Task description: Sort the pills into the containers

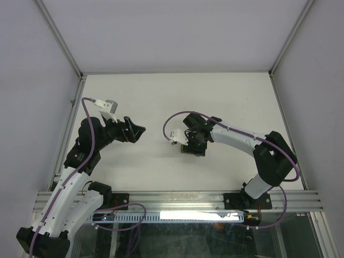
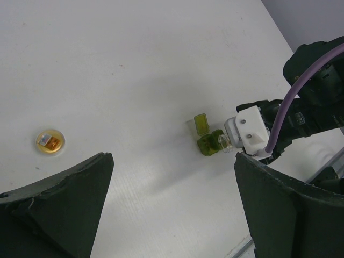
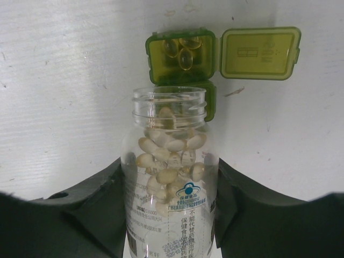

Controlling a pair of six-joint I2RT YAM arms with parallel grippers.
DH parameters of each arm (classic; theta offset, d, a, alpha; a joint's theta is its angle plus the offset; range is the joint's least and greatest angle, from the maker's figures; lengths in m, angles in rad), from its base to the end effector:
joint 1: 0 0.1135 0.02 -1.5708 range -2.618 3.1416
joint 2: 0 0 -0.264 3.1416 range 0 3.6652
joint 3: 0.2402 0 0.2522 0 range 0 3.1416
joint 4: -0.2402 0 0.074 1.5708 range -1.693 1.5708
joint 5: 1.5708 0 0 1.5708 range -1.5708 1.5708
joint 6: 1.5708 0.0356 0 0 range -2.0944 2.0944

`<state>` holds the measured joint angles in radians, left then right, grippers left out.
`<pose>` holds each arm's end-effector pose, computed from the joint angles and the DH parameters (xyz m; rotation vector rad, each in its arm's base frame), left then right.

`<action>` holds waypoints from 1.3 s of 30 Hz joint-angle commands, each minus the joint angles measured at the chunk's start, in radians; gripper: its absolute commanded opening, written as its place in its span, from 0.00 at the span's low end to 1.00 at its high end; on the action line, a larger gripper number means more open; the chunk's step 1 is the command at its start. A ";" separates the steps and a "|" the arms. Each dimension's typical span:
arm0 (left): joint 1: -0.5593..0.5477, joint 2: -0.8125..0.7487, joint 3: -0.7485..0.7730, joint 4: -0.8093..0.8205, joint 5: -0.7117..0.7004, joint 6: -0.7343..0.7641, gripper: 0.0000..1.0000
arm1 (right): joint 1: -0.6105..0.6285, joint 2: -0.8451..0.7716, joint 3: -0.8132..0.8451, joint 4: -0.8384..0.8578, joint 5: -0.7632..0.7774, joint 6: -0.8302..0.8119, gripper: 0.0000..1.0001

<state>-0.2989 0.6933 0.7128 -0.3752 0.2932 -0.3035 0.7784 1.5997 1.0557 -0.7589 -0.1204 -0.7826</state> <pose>0.1518 -0.0575 0.3093 0.1968 1.9616 -0.6811 0.2086 0.2117 0.1965 -2.0350 2.0220 0.1721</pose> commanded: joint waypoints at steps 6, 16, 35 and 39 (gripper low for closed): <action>0.013 -0.003 0.013 0.025 0.012 0.005 0.99 | -0.007 -0.050 0.010 0.029 -0.028 0.013 0.00; 0.014 -0.006 0.014 0.026 0.014 0.005 0.99 | -0.008 -0.034 0.021 0.021 -0.028 0.011 0.00; 0.013 -0.001 0.014 0.025 0.018 0.005 0.99 | -0.023 -0.056 0.016 0.063 -0.027 0.011 0.00; 0.015 -0.007 0.011 0.025 0.012 0.004 0.99 | -0.033 -0.023 0.045 -0.002 -0.081 0.018 0.00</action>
<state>-0.2989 0.6937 0.7128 -0.3752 0.2932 -0.3035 0.7528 1.5921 1.0615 -0.7460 -0.1513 -0.7815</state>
